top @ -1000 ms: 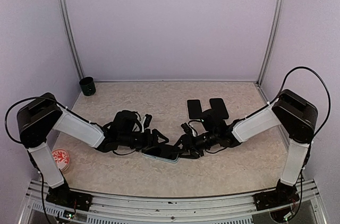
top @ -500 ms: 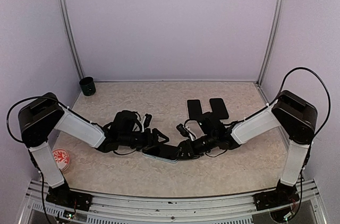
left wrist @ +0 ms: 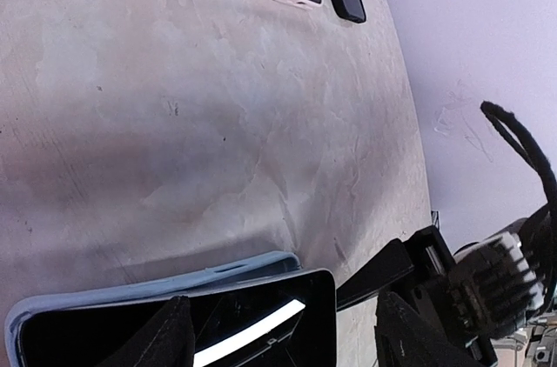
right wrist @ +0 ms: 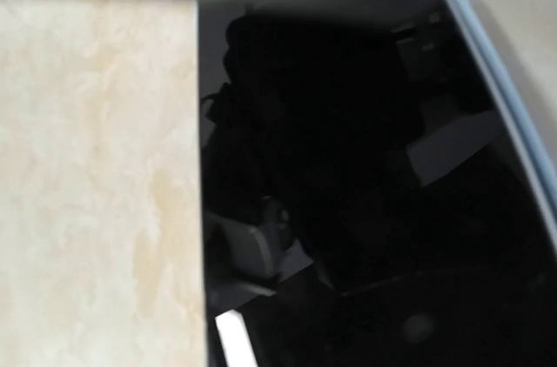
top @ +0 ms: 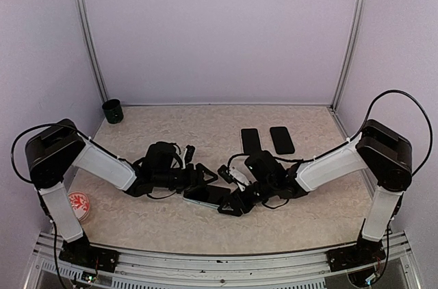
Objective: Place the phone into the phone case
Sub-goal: Install the phone into the phone case.
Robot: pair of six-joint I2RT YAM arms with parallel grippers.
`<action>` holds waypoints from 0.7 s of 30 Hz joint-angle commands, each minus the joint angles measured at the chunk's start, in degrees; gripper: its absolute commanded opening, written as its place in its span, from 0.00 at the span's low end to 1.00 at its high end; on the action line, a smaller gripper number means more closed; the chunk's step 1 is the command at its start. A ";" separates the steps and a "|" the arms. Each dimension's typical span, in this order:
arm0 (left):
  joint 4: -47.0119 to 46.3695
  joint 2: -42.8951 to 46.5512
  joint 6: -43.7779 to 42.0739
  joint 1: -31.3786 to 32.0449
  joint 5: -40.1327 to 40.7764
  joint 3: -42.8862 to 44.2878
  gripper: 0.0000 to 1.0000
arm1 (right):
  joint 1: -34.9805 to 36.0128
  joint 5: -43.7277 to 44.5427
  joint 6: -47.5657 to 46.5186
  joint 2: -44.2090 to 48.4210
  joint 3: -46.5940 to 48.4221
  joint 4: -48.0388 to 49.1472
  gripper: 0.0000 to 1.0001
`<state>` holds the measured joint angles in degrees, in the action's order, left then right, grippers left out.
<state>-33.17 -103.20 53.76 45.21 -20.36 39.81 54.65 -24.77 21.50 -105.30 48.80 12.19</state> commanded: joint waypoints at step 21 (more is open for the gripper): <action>8.74 -4.92 1.23 -0.47 0.08 -2.44 0.70 | 14.16 14.96 -19.31 -1.89 6.88 -12.40 0.57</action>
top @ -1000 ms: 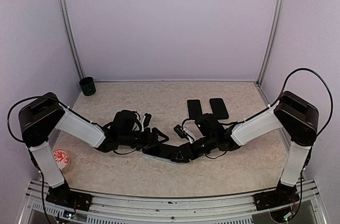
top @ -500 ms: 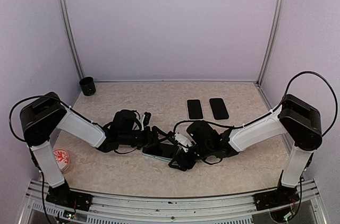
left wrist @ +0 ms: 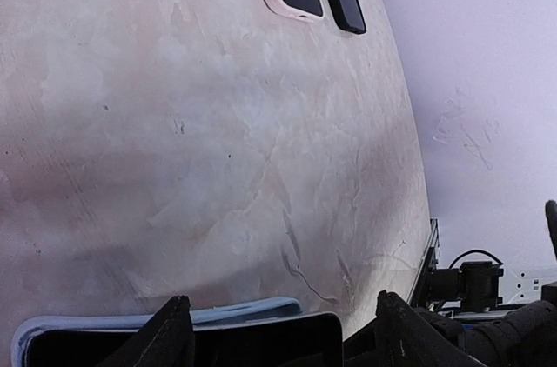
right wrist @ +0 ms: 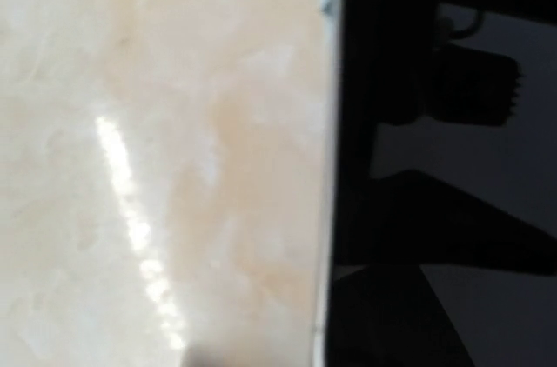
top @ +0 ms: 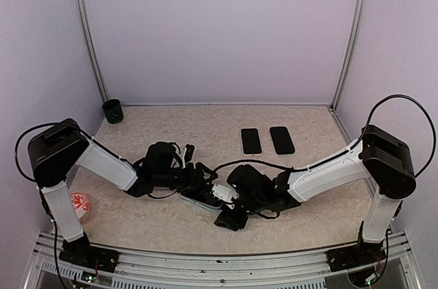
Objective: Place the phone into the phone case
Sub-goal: Install the phone into the phone case.
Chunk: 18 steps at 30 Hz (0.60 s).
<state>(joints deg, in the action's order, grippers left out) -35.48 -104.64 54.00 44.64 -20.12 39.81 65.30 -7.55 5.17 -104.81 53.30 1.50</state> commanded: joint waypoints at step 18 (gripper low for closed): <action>11.27 -3.43 0.70 -0.26 -0.87 -1.84 0.70 | 7.53 11.12 -15.90 -1.48 7.98 -12.77 0.56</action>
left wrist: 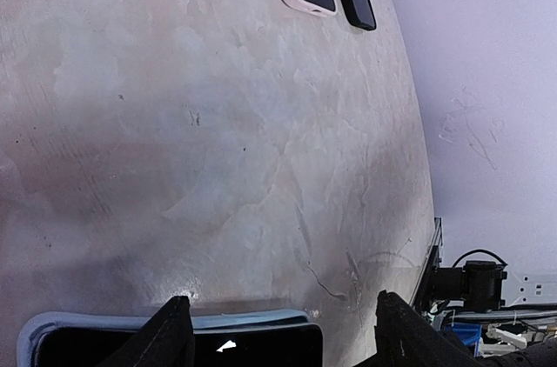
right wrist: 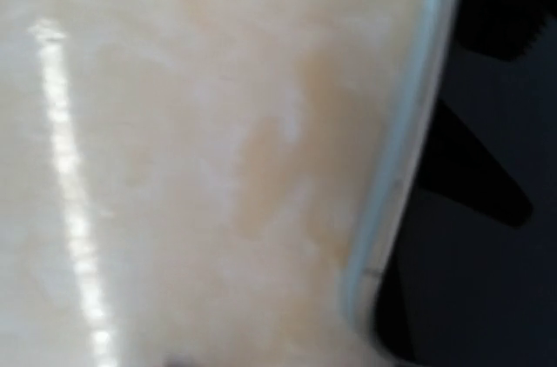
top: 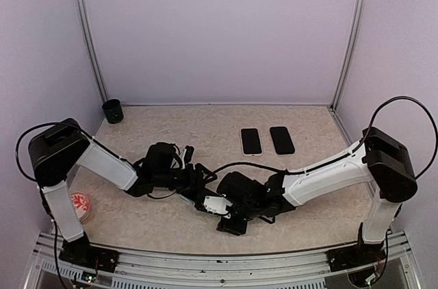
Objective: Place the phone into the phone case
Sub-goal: Install the phone into the phone case.
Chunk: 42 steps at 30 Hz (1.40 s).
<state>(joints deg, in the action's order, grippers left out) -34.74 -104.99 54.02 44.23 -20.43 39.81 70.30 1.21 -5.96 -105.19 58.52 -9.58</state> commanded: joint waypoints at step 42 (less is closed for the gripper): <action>20.65 18.29 -6.51 -2.74 5.63 -6.50 0.90 | -8.07 -10.23 16.28 -5.74 12.39 -5.06 0.92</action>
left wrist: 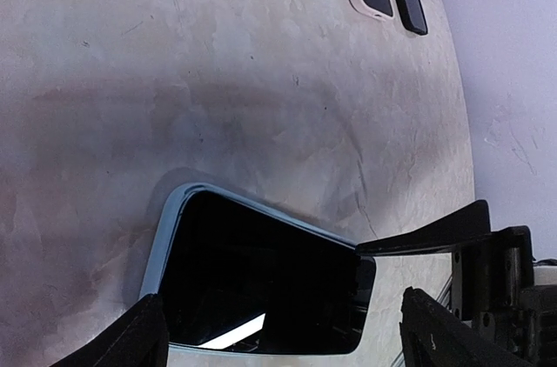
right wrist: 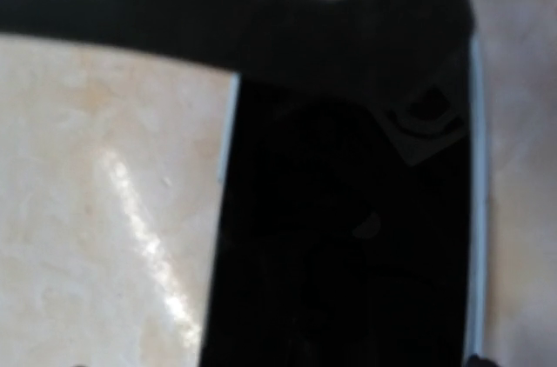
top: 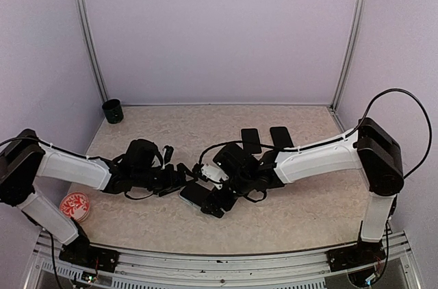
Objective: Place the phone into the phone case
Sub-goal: Install the phone into the phone case, then adjust the phone and the phone case.
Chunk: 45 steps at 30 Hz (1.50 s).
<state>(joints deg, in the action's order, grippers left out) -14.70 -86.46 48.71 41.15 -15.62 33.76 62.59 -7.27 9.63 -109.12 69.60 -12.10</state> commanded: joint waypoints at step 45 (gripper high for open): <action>-1.59 -4.15 -0.12 0.86 0.50 -0.36 0.89 | -1.94 2.30 -3.69 -1.92 -2.62 -2.74 0.88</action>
<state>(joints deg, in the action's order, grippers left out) -15.07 -89.45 48.58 41.30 -14.94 33.74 61.76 -5.58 6.57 -111.33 67.70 -13.93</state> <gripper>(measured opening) 0.892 0.889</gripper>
